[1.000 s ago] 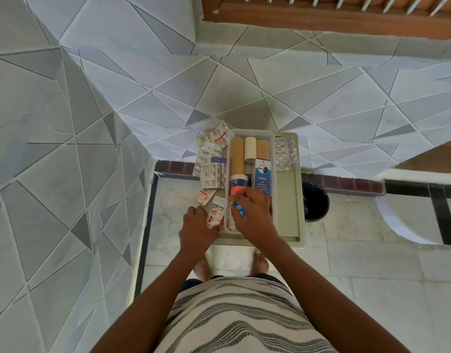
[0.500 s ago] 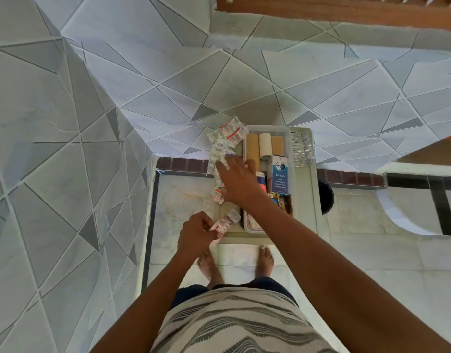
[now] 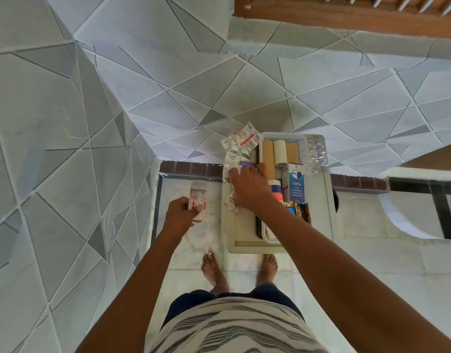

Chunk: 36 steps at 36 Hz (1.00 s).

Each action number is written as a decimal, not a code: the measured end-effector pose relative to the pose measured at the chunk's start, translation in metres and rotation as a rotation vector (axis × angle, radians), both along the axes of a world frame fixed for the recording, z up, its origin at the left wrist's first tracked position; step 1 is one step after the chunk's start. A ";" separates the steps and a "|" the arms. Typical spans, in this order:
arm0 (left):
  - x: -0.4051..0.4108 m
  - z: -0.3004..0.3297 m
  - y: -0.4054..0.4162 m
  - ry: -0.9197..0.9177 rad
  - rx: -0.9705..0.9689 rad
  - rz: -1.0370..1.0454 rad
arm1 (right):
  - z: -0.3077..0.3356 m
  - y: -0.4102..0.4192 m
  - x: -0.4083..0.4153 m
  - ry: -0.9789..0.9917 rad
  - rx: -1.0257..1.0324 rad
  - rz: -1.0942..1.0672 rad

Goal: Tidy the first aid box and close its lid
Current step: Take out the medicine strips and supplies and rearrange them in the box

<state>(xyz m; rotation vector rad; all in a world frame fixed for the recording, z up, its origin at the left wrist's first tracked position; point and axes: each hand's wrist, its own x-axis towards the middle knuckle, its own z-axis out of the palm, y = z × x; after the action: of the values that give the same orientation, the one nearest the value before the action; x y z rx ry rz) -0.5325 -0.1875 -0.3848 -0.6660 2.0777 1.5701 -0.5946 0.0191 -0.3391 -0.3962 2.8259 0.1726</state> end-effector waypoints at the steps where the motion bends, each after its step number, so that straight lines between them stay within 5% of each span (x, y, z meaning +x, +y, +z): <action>1: -0.006 -0.001 0.003 -0.003 0.024 0.027 | 0.002 -0.002 0.001 -0.002 -0.004 -0.010; 14: -0.046 0.015 0.044 0.137 0.102 0.089 | 0.024 -0.006 0.004 0.086 0.069 -0.063; 25: -0.032 0.042 0.051 0.329 0.047 -0.023 | 0.060 0.027 0.050 0.369 -0.729 -0.657; 36: -0.010 0.058 0.109 0.286 0.026 -0.118 | 0.043 0.115 0.115 0.297 -1.051 -0.687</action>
<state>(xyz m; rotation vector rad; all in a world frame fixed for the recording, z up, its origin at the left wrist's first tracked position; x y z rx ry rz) -0.5427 -0.0784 -0.3272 -0.3160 2.2474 1.7035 -0.4793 0.1342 -0.2957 0.4703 2.8794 -1.5065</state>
